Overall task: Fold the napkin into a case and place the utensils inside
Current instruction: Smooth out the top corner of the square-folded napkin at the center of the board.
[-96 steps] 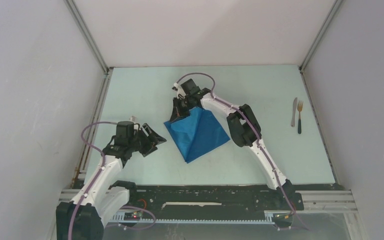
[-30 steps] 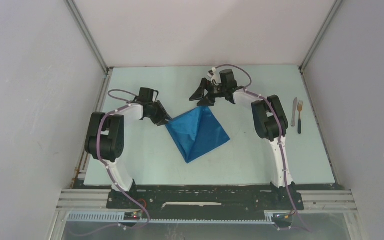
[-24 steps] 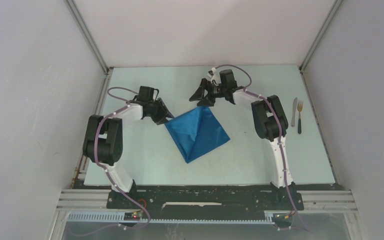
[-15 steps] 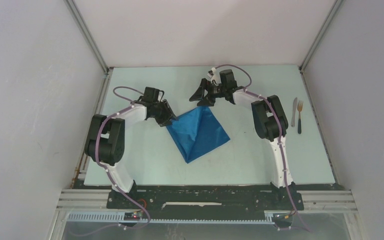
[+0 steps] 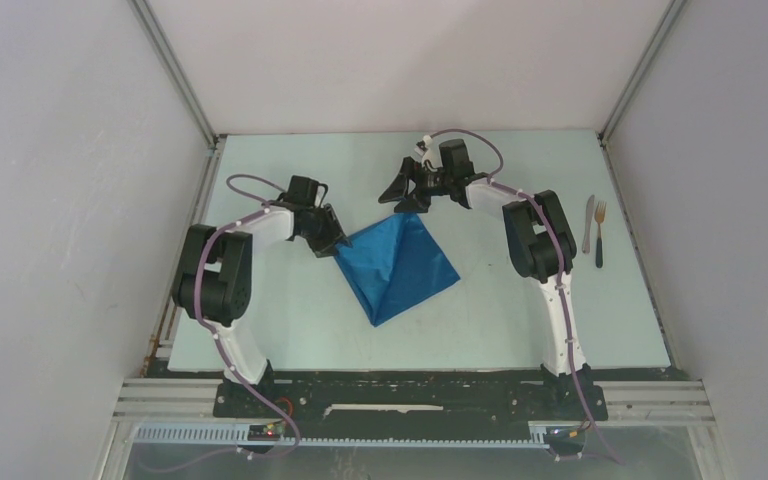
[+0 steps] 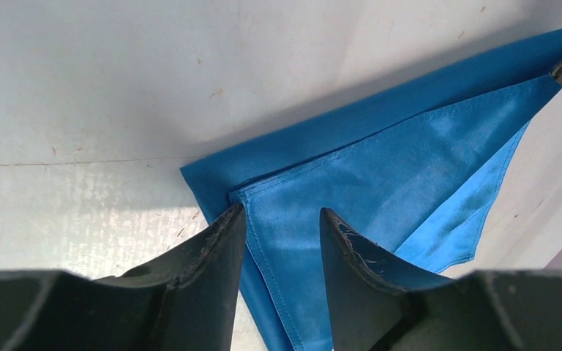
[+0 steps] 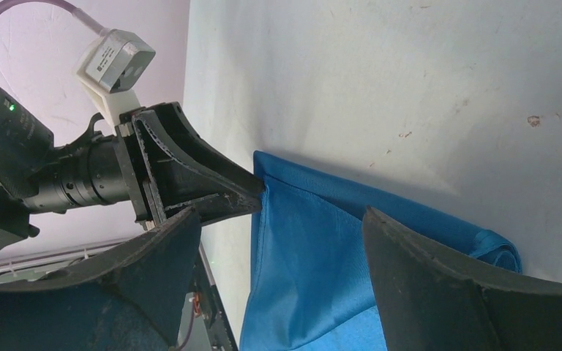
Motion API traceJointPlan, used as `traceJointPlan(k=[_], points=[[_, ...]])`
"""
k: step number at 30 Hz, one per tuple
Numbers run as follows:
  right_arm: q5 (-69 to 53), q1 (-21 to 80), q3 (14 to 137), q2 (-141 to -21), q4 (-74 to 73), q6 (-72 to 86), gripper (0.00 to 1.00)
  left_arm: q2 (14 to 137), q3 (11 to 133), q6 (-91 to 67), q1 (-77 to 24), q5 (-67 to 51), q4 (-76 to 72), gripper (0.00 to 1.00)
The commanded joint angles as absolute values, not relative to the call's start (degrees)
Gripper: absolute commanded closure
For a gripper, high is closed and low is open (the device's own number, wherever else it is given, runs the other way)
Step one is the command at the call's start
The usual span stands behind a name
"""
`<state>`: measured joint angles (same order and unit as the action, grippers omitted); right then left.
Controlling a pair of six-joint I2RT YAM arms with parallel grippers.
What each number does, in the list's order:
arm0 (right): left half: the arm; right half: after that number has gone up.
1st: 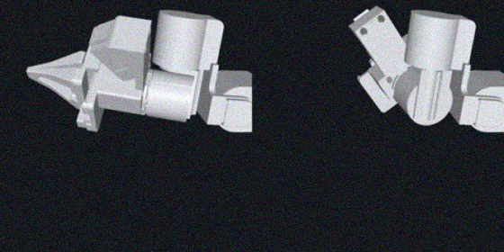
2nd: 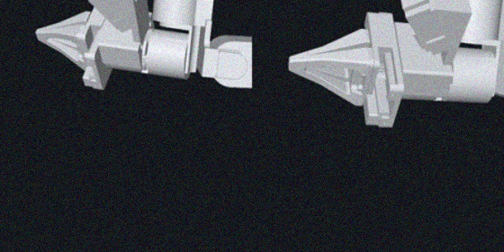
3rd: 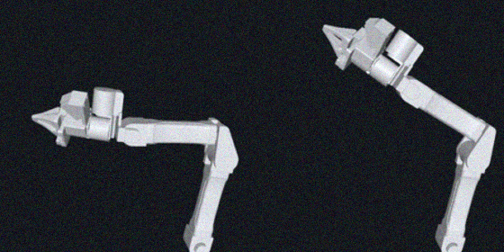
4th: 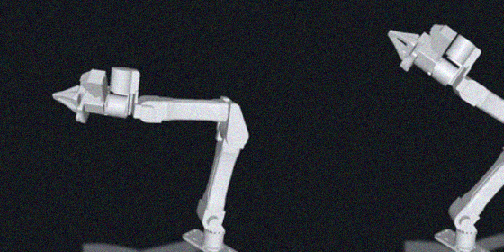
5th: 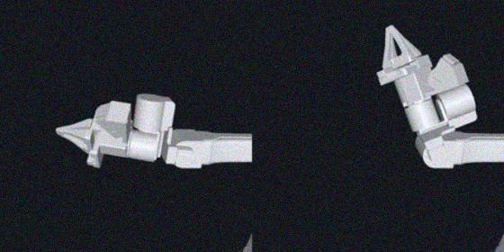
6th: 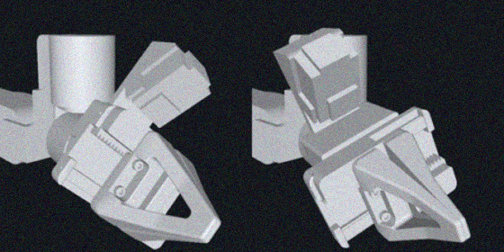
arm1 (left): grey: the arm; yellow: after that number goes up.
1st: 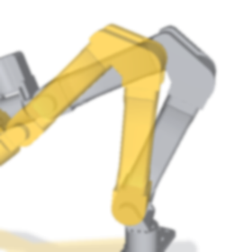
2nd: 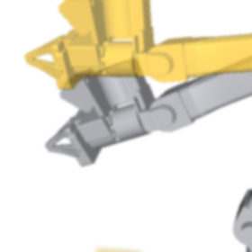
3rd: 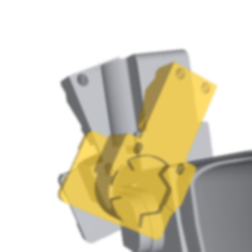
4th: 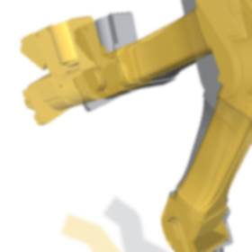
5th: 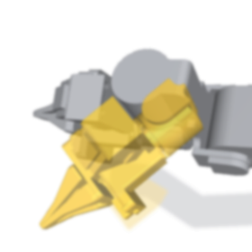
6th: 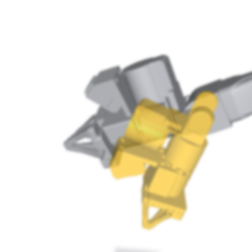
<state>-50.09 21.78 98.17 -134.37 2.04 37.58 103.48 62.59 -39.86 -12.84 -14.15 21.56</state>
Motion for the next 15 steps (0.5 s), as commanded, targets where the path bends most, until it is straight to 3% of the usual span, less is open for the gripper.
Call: traceJointPlan(k=[1, 11, 15], points=[[-50.2, 22.3, 98.0, -133.4, 2.7, 35.5, 0.11, 104.0, 65.6, -38.1, -12.1, -12.6, 22.1, 0.50], [-50.2, 22.5, 97.6, -132.7, 2.8, 34.7, 0.11, 101.5, 66.2, -37.7, -12.2, -11.0, 22.6, 0.45], [-50.4, 22.5, 97.3, -132.5, 3.2, 34.8, 0.11, 99.9, 64.2, -37.8, -12.1, -9.7, 22.6, 0.51]])
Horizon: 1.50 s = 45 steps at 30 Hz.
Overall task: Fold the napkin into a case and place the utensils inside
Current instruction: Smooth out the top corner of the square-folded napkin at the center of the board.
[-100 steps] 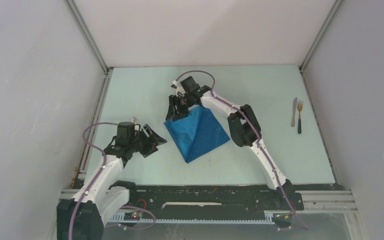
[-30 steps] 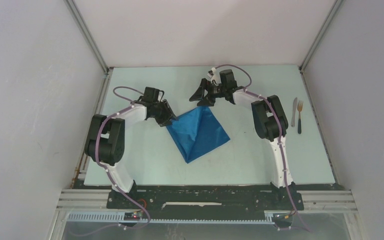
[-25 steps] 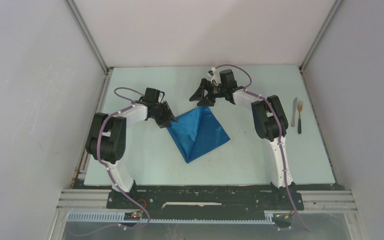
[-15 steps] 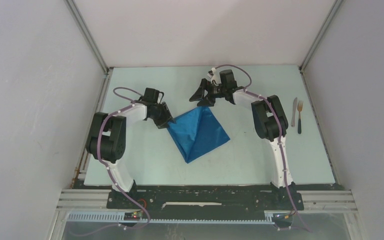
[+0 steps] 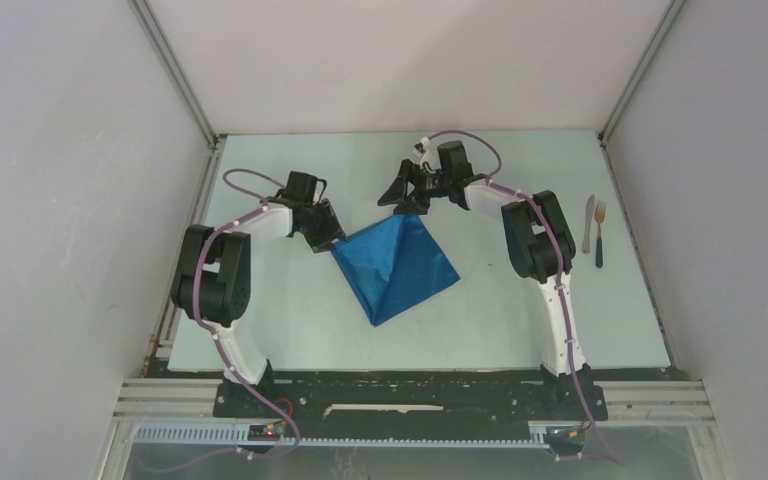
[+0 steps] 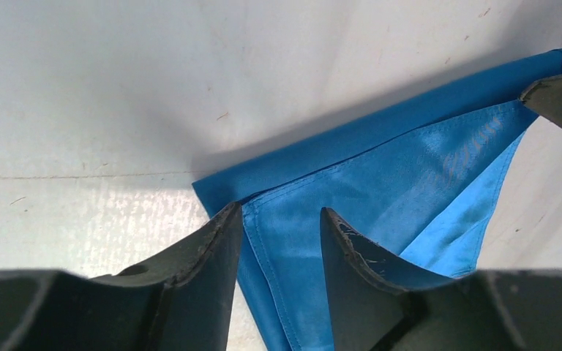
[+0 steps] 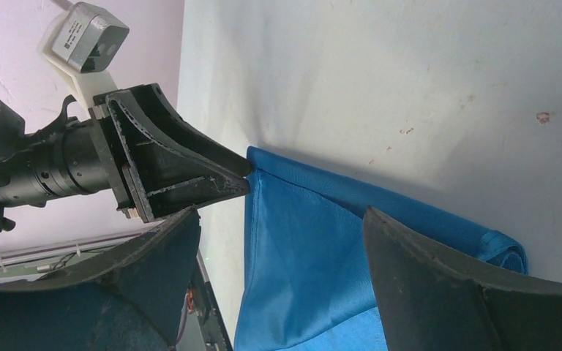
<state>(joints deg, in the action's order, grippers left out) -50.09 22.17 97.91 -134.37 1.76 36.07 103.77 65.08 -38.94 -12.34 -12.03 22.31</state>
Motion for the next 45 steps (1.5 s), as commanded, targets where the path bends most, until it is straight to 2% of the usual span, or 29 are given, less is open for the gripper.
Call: traceJointPlan(k=[1, 10, 25, 36, 43, 45], points=[[-50.5, 22.6, 97.2, -132.5, 3.4, 34.9, 0.11, 100.1, 63.9, -37.9, -12.1, -9.3, 22.5, 0.51], [-50.9, 22.2, 96.2, -132.3, 4.4, 35.3, 0.11, 103.6, 63.8, -39.0, -12.1, -10.1, 20.7, 0.61], [-51.4, 22.3, 95.8, -132.3, 5.6, 36.0, 0.11, 104.6, 61.9, -39.3, -12.2, -8.9, 19.2, 0.59], [-51.6, 22.2, 95.7, -132.2, 5.8, 35.9, 0.12, 106.2, 63.3, -39.6, -12.3, -9.3, 18.9, 0.78], [-51.2, 22.5, 95.7, -131.6, 4.8, 34.6, 0.11, 104.2, 63.5, -39.3, -12.2, -8.1, 19.1, 0.99], [-50.9, 22.5, 95.7, -131.3, 4.6, 34.2, 0.11, 103.1, 63.2, -39.2, -11.9, -6.9, 19.4, 1.00]])
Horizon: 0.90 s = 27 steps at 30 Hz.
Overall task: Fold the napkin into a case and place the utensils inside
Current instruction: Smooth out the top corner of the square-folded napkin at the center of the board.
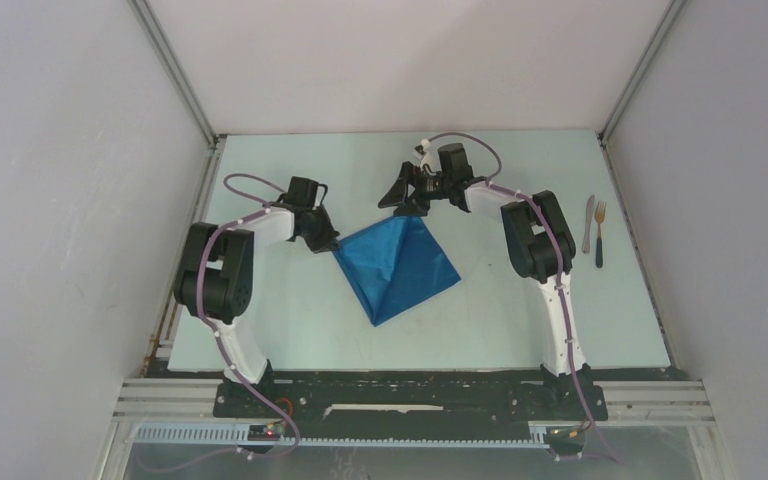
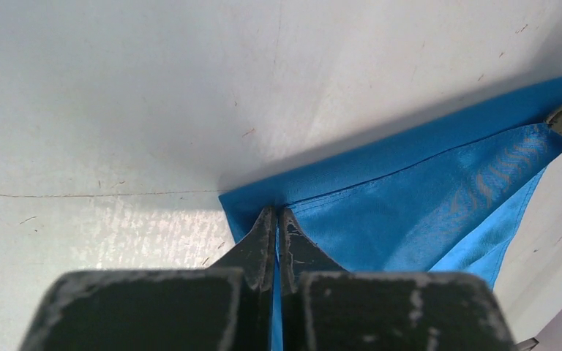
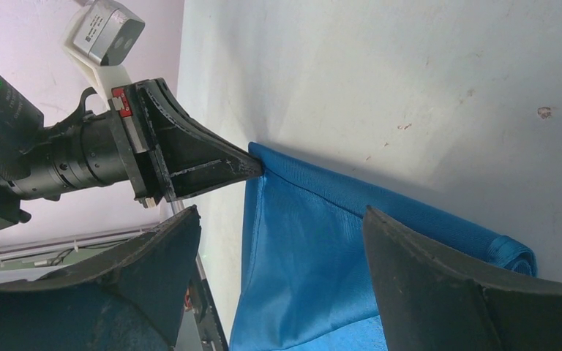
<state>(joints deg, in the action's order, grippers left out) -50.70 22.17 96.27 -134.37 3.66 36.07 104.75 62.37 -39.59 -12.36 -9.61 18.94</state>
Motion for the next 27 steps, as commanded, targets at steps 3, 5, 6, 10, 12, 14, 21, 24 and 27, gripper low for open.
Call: traceJointPlan(k=[3, 5, 6, 10, 12, 14, 21, 24, 27], points=[[-50.9, 22.5, 95.7, -131.2, 4.7, 33.9, 0.11, 101.7, 62.5, -39.2, -11.6, -6.1, 19.4, 1.00], [-50.9, 22.5, 95.6, -131.1, 4.5, 33.8, 0.11, 100.8, 61.9, -39.2, -11.5, -5.4, 19.3, 1.00], [-50.9, 22.5, 95.6, -131.1, 4.4, 33.7, 0.11, 100.5, 61.5, -39.1, -11.5, -5.0, 19.2, 1.00], [-50.8, 22.6, 95.5, -130.7, 4.1, 33.1, 0.11, 100.2, 61.2, -39.2, -11.1, -4.8, 19.0, 1.00], [-50.6, 22.8, 95.4, -130.3, 3.9, 32.6, 0.11, 100.6, 61.2, -39.5, -11.0, -5.1, 19.0, 1.00], [-50.3, 23.0, 95.1, -129.9, 3.7, 32.0, 0.11, 100.8, 61.2, -39.4, -11.0, -5.1, 19.0, 1.00], [-50.4, 23.1, 94.3, -129.0, 4.4, 31.8, 0.09, 102.7, 61.8, -39.4, -10.9, -5.9, 18.8, 1.00], [-51.1, 22.8, 94.3, -129.6, 5.7, 33.4, 0.09, 103.3, 62.3, -39.5, -10.9, -6.1, 18.7, 1.00], [-52.5, 21.9, 93.2, -130.8, 9.5, 36.7, 0.10, 103.6, 62.6, -39.5, -10.9, -6.0, 18.7, 1.00]])
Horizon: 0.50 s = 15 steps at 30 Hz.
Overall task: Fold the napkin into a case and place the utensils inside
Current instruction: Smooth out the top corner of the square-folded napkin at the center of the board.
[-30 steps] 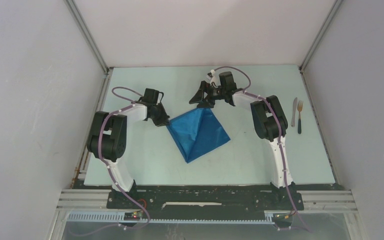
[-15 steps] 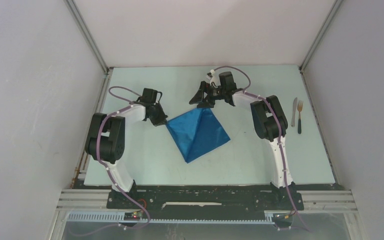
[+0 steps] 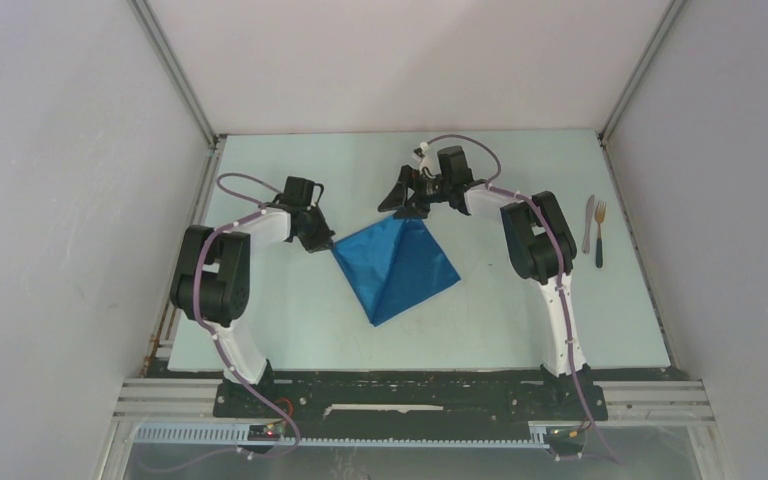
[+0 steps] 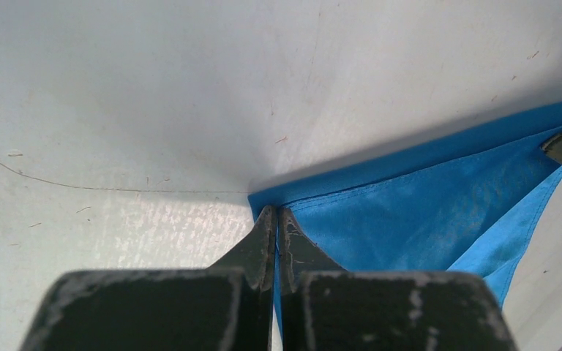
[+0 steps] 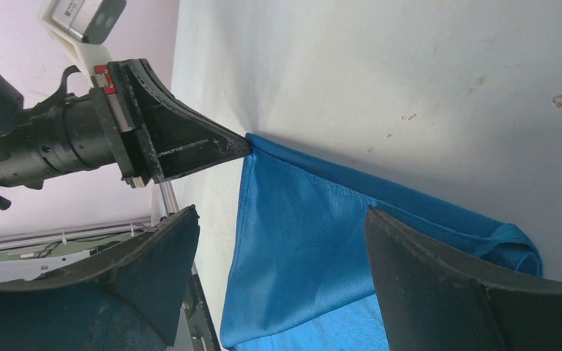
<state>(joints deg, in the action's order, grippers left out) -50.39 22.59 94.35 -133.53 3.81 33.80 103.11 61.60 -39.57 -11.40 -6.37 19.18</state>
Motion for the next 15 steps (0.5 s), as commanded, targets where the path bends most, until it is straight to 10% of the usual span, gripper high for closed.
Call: traceJointPlan(k=[1, 9, 15], points=[[-53.1, 21.5, 92.8, -131.3, 11.0, 37.9, 0.10, 103.8, 62.7, -39.5, -10.9, -6.0, 18.7, 1.00], [-54.2, 20.5, 93.0, -134.7, 13.2, 41.1, 0.10, 104.9, 62.9, -39.7, -11.0, -6.1, 18.7, 1.00], [-54.1, 20.6, 94.7, -136.5, 11.4, 40.8, 0.10, 100.1, 63.3, -39.5, -11.2, -5.4, 21.2, 0.82]])
